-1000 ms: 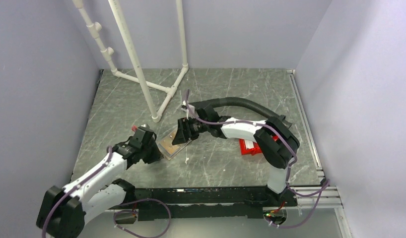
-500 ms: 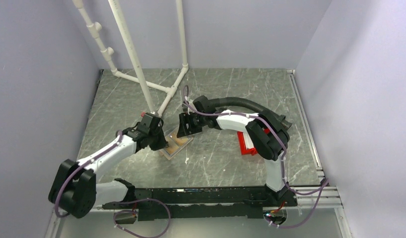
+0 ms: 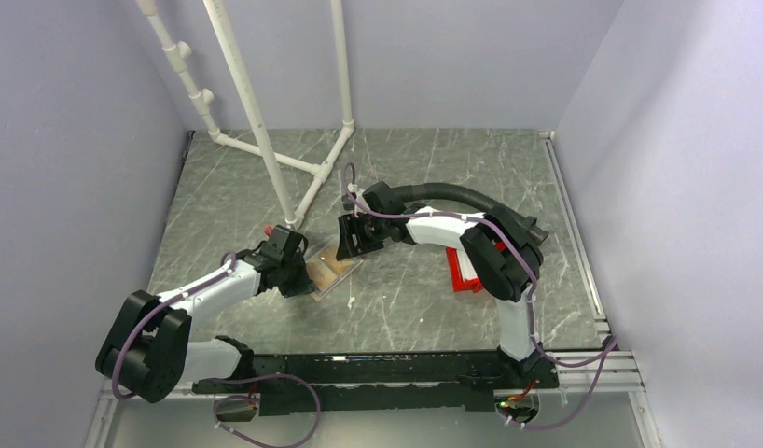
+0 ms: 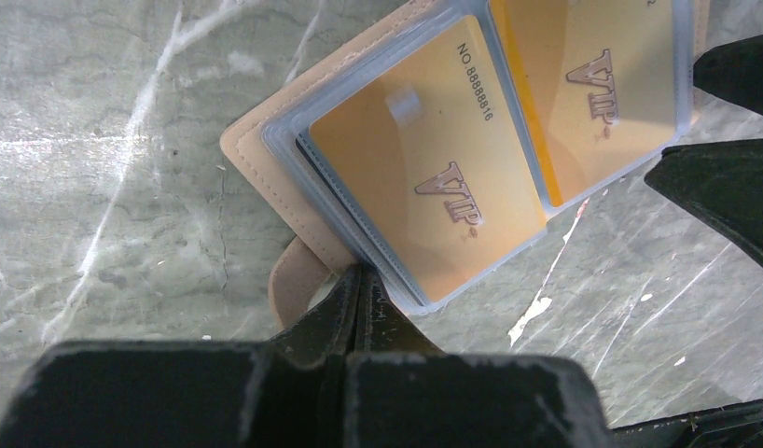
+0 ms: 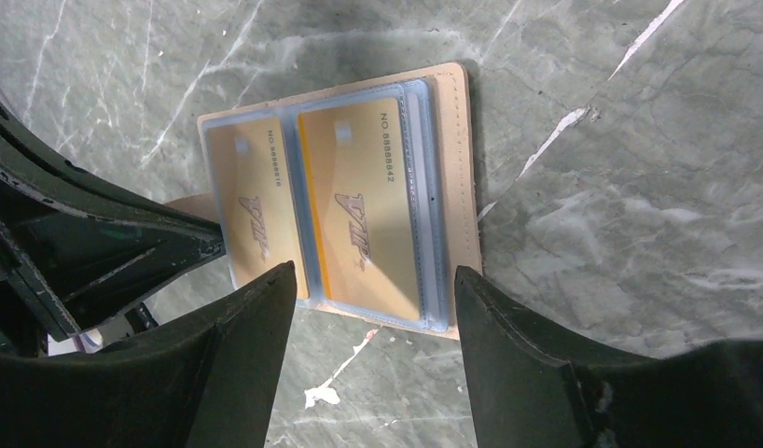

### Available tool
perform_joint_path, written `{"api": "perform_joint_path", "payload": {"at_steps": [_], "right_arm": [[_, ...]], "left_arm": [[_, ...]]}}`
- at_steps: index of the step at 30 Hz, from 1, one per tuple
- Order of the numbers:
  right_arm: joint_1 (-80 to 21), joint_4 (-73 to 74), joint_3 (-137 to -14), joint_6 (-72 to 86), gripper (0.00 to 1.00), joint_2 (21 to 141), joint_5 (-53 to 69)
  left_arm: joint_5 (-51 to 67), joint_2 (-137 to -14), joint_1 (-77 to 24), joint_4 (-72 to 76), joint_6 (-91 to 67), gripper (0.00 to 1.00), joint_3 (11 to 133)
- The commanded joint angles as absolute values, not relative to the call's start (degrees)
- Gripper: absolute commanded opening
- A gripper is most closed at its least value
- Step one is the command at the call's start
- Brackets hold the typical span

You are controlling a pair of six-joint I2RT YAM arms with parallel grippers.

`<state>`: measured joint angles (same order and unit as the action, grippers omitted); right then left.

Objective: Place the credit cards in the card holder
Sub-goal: Insert the card slot into the card holder.

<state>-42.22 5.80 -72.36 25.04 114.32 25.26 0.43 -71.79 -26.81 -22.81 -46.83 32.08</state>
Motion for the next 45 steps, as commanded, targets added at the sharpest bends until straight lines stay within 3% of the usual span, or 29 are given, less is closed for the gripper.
{"api": "perform_joint_path", "payload": {"at_steps": [1, 17, 25, 31, 37, 41, 45], "right_arm": [[-42.32, 5.21, -72.59, 23.97, 0.66, 114.38, 24.15], [-44.95, -2.71, -68.2, 29.56, 0.46, 107.91, 33.04], [-46.55, -6.55, -69.07, 33.09, 0.49, 109.98, 37.17], [-47.69, -13.63, -69.79, 38.09, 0.56, 113.93, 43.06], [-48.19, -10.84, -71.58, 35.88, 0.6, 116.21, 43.67], [-47.47, -0.84, -72.2, 27.77, 0.65, 111.94, 32.88], [-47.78, 4.32, -74.71, 22.5, 0.66, 112.13, 28.26]], "left_arm": [[-1.63, -72.88, -26.63, -21.49, -47.44, 0.0, 31.09], [-1.5, -72.36, -26.63, -20.67, -47.55, 0.0, 30.45], [-1.56, -70.36, -26.58, -21.92, -47.31, 0.01, 30.53], [-2.97, -65.23, -26.54, -28.25, -48.35, 0.18, 31.45], [-5.36, -56.84, -25.93, -39.47, -50.68, 0.34, 34.5], [-5.14, -53.76, -25.63, -39.93, -49.38, 0.44, 37.23], [-0.86, -56.59, -24.35, -34.14, -46.74, 0.47, 39.03]]}}
